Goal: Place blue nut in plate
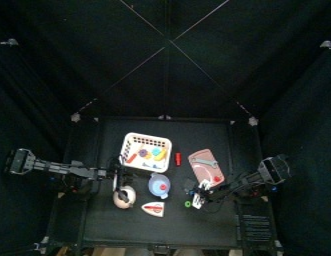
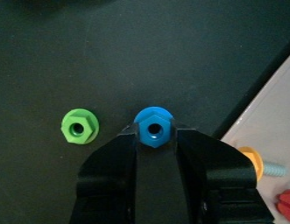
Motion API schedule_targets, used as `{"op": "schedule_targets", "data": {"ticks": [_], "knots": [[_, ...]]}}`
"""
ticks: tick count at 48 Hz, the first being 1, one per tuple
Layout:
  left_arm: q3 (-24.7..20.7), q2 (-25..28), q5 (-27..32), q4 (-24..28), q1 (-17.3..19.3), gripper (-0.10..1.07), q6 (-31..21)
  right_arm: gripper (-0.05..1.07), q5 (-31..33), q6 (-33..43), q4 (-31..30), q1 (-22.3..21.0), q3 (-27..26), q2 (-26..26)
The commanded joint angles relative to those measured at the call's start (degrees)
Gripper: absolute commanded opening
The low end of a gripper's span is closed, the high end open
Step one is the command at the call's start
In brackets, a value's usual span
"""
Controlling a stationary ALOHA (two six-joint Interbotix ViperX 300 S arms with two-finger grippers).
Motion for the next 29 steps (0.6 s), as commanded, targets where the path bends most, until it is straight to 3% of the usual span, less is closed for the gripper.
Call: {"op": "schedule_targets", "data": {"ticks": [1, 8, 16, 29], "knots": [[-0.70, 0.00, -0.62, -0.09, 0.00, 0.72, 0.09, 0.59, 0.09, 0.18, -0.70, -0.18, -0.88, -1.76], [-0.70, 0.00, -0.62, -0.44, 0.09, 0.72, 0.18, 0.59, 2.02, 0.53, -2.46, -1.58, -0.53, -5.01], [-0.70, 0.00, -0.62, -0.44, 0.00, 0.72, 0.26, 0.59, 5.54, 0.62, -2.90, -6.42, 0.70, -10.72], [-0.62, 0.09, -0.62, -0.44, 0.00, 0.72, 0.18, 0.59, 6.06, 0.70, -1.93, -18.90, 6.33, -17.23]]}}
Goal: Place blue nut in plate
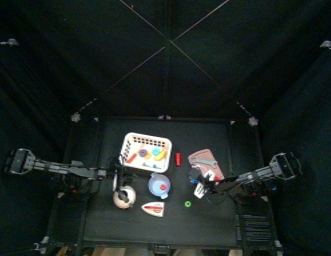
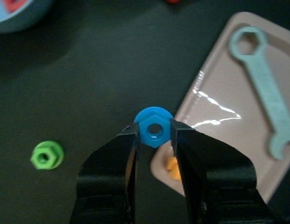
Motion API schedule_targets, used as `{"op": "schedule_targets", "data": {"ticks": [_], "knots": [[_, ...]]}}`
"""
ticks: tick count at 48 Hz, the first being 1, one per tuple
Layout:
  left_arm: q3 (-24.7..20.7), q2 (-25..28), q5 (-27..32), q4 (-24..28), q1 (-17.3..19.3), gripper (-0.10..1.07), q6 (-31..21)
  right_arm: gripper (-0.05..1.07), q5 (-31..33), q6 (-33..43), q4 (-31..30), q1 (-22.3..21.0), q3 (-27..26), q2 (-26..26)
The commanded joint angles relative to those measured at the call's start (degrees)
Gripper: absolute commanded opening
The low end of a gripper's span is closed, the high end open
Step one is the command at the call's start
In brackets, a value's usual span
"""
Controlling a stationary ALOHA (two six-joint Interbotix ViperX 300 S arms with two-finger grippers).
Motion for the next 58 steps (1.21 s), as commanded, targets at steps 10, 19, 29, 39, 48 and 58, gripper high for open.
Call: {"op": "schedule_targets", "data": {"ticks": [10, 19, 29, 39, 48, 58], "knots": [[-0.62, 0.00, -0.62, 0.00, 0.09, 0.72, 0.09, 0.61, -6.77, 0.09, 1.93, -8.79, 3.78, -1.23], [-0.62, 0.00, -0.62, 0.00, 0.09, 0.72, 0.09, 0.70, -9.76, 0.18, 2.02, -10.28, 5.36, -1.05], [-0.53, 0.00, -0.62, 0.00, 0.09, 0.72, 0.09, 0.83, -10.37, 0.18, 2.11, -10.63, 5.45, -1.05], [-0.53, 0.00, -0.62, 0.00, 0.09, 0.72, 0.09, 0.87, -10.37, 0.18, 2.11, -10.63, 5.63, -0.97], [-0.53, 0.00, -0.62, 0.00, 0.09, 0.72, 0.09, 0.87, -10.46, 0.09, 2.72, -10.63, 5.80, -0.70], [-0.53, 0.00, -0.62, 0.00, 0.09, 0.72, 0.09, 0.87, -10.63, 0.00, 3.43, -9.93, 5.80, -0.35]]}}
